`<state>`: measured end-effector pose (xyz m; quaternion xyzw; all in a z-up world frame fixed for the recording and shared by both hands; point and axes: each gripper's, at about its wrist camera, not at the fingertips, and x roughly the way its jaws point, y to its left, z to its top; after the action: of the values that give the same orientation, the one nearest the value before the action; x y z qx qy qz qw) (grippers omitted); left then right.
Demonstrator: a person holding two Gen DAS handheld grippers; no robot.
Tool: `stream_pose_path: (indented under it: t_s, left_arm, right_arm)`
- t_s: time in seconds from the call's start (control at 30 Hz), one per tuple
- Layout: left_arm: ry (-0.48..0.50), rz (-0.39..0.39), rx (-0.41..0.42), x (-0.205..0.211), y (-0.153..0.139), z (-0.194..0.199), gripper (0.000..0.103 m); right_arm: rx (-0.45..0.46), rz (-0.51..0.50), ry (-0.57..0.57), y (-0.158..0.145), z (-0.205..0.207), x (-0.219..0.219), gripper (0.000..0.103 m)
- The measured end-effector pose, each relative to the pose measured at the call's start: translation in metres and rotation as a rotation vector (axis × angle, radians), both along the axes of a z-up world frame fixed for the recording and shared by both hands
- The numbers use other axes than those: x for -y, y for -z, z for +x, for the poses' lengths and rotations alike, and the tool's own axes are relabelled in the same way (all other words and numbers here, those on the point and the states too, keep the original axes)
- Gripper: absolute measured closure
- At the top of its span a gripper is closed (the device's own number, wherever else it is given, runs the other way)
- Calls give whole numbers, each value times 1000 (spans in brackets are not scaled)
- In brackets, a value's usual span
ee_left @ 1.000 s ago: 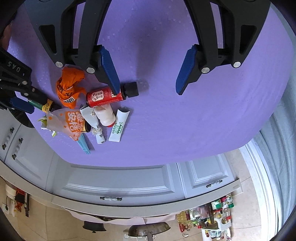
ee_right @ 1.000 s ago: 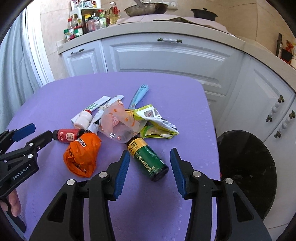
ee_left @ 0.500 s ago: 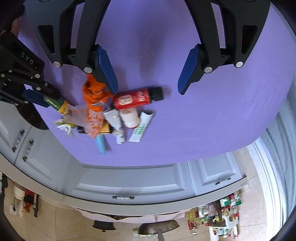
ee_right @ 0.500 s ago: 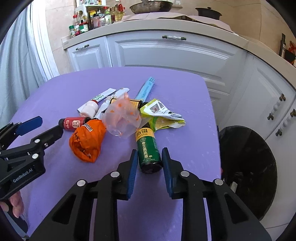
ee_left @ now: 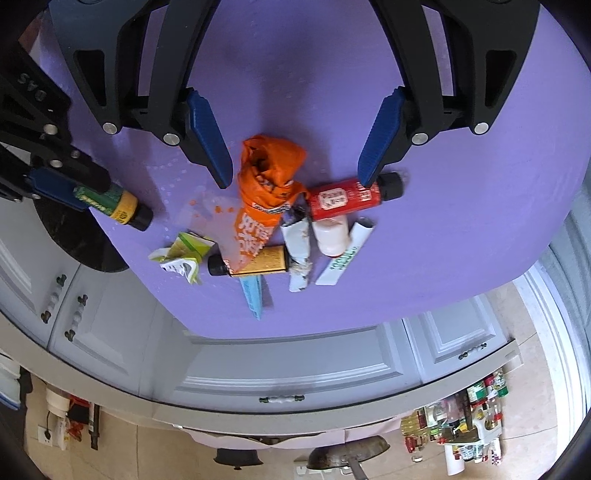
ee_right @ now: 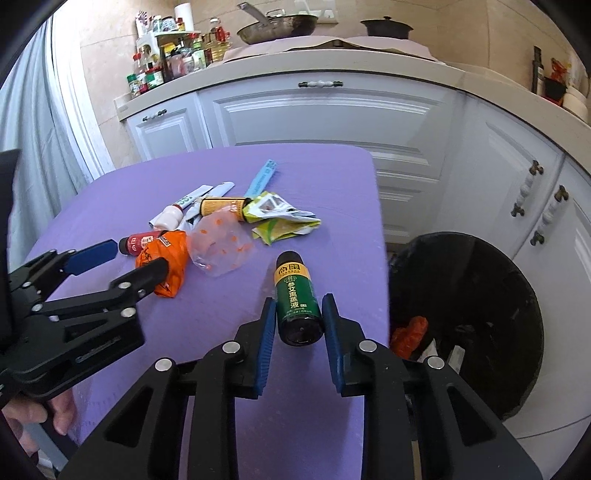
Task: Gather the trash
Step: 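Grasp the green bottle with the right gripper while the left grasps the orange wrapper, then carry both items over the bin and open both grippers to drop them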
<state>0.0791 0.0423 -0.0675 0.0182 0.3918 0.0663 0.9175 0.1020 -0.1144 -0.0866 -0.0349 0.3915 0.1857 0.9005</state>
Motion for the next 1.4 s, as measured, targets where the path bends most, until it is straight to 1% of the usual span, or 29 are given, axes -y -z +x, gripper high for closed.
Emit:
stream_pose_path:
  t_s: [0.03, 0.1, 0.17, 0.47, 0.7, 0.87, 1.17, 1.4]
  left_arm:
    - [2, 1, -2, 2, 1, 1, 39]
    - [8, -5, -21, 4, 5, 3, 55]
    - [17, -15, -38, 5, 9, 4, 64]
    - [24, -6, -10, 9, 6, -10, 66]
    - [13, -8, 26, 7, -10, -24, 67]
    - [23, -16, 47, 11, -21, -28, 67]
    - [106, -33, 71, 45, -32, -21, 67]
    - [179, -47, 95, 85, -37, -8, 67]
  right_arm:
    - [1, 3, 3, 0, -1, 2, 77]
    - [3, 8, 10, -1, -1, 6, 77]
    - [6, 14, 16, -2, -2, 10, 77]
    - [20, 30, 34, -3, -6, 21, 77]
    - [41, 33, 65, -7, -12, 31, 78]
    - [63, 33, 103, -12, -15, 43, 78]
    - [99, 25, 195, -19, -15, 75, 78]
    - [120, 2, 291, -21, -11, 109, 78]
